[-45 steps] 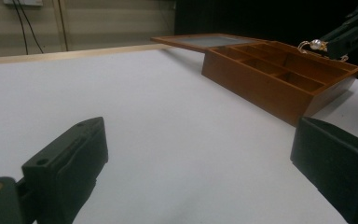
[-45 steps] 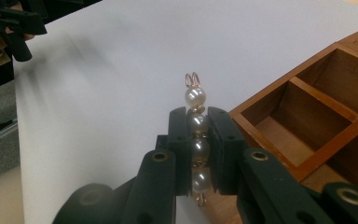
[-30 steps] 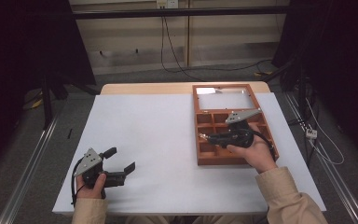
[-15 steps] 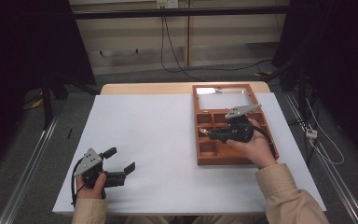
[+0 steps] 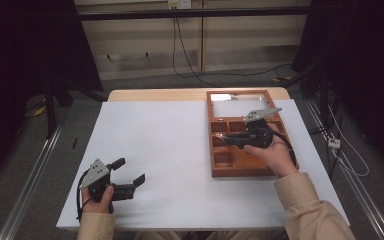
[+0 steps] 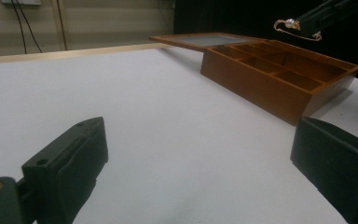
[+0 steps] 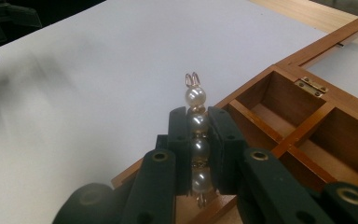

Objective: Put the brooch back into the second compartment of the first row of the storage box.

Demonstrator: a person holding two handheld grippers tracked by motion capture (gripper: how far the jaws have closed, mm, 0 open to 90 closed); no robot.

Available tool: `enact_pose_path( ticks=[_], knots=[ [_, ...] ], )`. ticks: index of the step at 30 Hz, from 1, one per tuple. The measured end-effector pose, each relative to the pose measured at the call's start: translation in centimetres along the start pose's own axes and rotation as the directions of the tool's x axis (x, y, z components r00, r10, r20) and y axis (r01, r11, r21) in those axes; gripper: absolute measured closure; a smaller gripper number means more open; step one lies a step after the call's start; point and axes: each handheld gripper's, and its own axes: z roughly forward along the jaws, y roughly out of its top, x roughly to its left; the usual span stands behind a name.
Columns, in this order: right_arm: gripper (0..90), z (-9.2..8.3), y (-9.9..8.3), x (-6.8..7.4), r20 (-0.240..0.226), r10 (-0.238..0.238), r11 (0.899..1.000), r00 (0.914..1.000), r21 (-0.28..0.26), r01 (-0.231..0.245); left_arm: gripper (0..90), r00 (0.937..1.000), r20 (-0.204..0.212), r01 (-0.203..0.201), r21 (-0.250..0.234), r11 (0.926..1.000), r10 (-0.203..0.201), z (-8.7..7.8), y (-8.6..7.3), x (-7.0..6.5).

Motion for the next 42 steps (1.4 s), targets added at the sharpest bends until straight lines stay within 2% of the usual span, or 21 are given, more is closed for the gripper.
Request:
enact_pose_path(
  ticks=[24,42],
  knots=[
    [80.6,0.3,0.4,-1.6,0.039,0.028,1.0,0.9988,0.006,-0.028,3.8,1.0,0.002,0.0,0.0,1.0,0.0,0.0,0.0,0.0],
    [80.6,0.4,0.6,-2.6,0.061,0.039,0.999,0.9974,-0.01,-0.039,3.8,1.0,0.007,0.0,0.0,1.0,0.0,0.1,0.0,0.0]
  ],
)
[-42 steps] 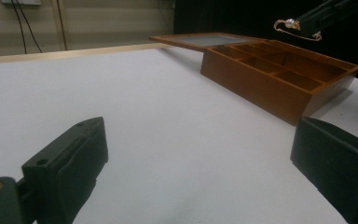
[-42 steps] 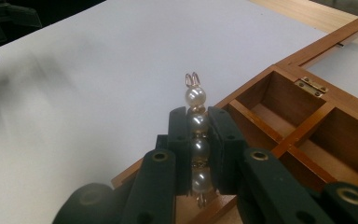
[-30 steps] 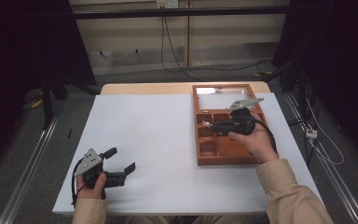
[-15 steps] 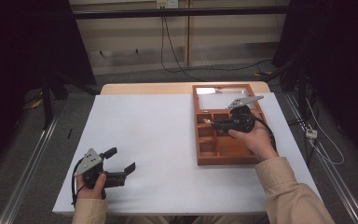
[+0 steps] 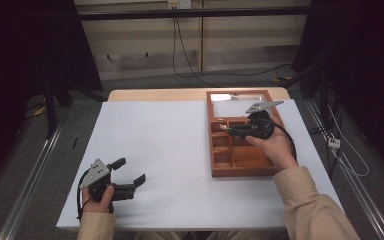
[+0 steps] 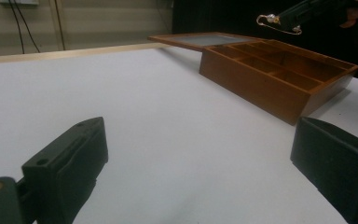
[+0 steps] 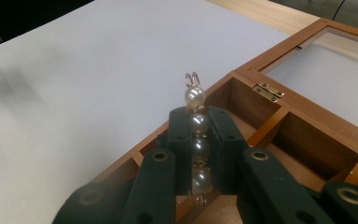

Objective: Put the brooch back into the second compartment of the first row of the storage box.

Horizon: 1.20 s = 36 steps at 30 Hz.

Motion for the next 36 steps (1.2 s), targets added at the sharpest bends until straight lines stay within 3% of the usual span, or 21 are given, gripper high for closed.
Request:
enact_pose_path(
  ticks=[36],
  knots=[
    [80.6,0.6,0.7,-2.2,0.048,0.017,1.0,0.9987,-0.001,-0.017,3.8,1.0,0.005,0.0,0.003,1.0,0.0,0.0,0.0,0.0]
  ],
)
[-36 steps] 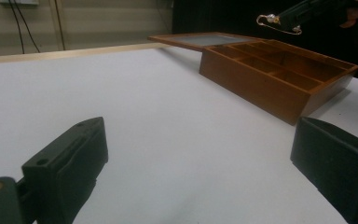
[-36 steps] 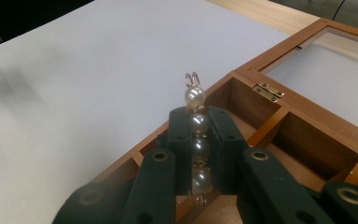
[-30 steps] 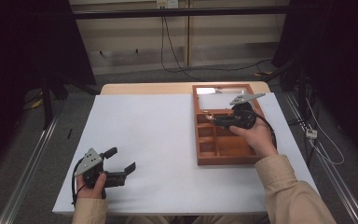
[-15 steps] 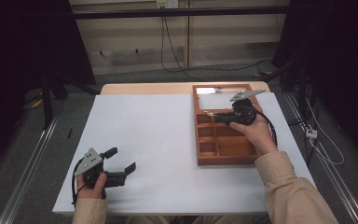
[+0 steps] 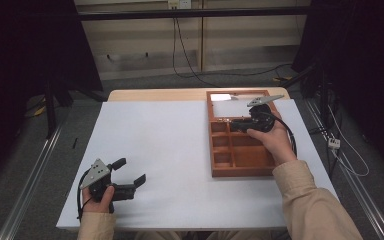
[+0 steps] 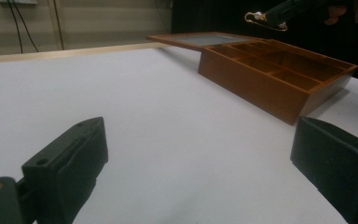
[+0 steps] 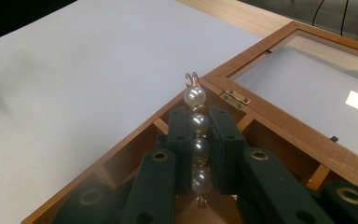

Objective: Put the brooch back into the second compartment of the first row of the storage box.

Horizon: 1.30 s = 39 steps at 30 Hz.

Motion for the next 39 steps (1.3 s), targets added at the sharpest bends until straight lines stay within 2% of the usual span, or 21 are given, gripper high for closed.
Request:
enact_pose_path(
  ticks=[6,22,39],
  knots=[
    [80.6,0.1,0.0,-0.4,0.007,0.015,1.0,0.9999,-0.005,-0.015,3.8,1.0,0.001,-0.001,0.0,1.0,0.001,0.0,0.0,0.0],
    [80.6,-0.1,0.6,-1.0,0.033,-0.008,1.0,0.9994,0.003,0.008,3.8,1.0,0.003,-0.002,0.005,1.0,0.002,0.0,0.0,-0.1],
    [80.6,0.7,-0.1,-1.9,0.064,0.016,1.0,0.9978,0.006,-0.016,3.8,1.0,0.009,0.0,0.001,1.0,0.0,0.1,0.0,-0.1]
  ],
)
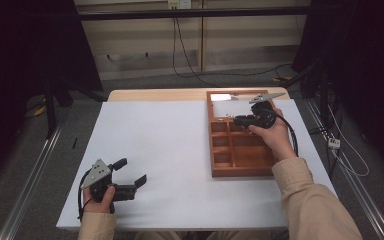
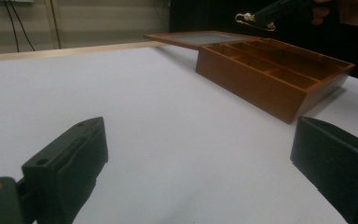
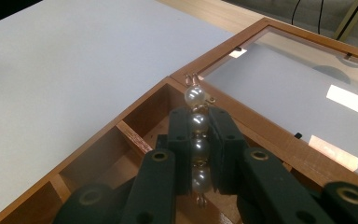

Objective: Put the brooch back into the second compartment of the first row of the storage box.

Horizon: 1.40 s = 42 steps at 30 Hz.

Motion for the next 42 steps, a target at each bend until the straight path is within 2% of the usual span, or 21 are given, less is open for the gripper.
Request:
enact_pose_path(
  ticks=[22,32,42],
  knots=[
    [80.5,1.4,-0.9,-0.4,0.007,0.012,1.0,0.9999,0.022,-0.013,3.9,1.0,0.0,0.004,0.001,1.0,-0.004,0.0,-0.1,0.0],
    [80.4,1.4,-1.3,-0.9,0.02,0.028,0.999,0.9994,0.023,-0.028,3.8,1.0,0.005,-0.001,0.006,1.0,0.001,0.1,-0.1,0.0],
    [80.4,1.5,-1.7,-1.1,0.026,0.023,0.999,0.9994,0.034,-0.024,3.8,1.0,0.006,0.001,0.008,1.0,-0.001,0.1,-0.1,-0.1]
  ],
)
